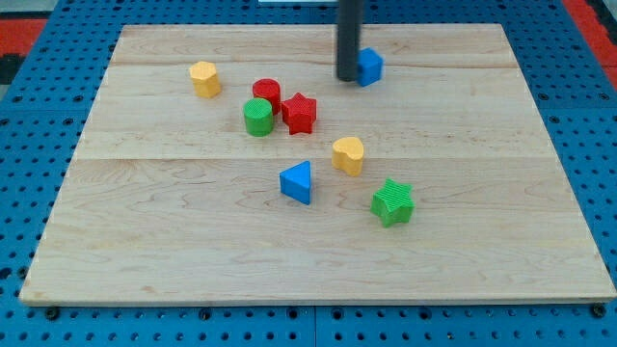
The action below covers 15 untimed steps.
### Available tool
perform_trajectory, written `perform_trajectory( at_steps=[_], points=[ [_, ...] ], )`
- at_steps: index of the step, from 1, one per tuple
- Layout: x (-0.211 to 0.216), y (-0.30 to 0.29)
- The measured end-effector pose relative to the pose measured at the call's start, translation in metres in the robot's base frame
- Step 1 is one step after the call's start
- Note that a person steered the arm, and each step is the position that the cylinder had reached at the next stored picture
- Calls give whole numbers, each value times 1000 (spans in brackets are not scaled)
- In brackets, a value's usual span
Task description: Push the red star towards the blue cube
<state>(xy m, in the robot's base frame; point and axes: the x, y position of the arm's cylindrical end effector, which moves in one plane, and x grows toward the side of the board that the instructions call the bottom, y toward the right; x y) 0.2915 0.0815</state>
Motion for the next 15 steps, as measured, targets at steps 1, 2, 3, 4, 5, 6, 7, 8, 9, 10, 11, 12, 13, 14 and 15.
perform_trajectory(
  at_steps=[1,2,3,4,5,6,7,8,9,10,11,12,13,14,15],
  points=[
    [-19,41],
    [-15,70],
    [61,3],
    [109,-48],
    [116,-96],
    [97,-101],
    [66,-83],
    [67,-89],
    [84,-120],
    [60,-133],
    [36,-104],
    [31,-70],
    [13,-12],
    [19,-51],
    [-11,-55]
  ],
)
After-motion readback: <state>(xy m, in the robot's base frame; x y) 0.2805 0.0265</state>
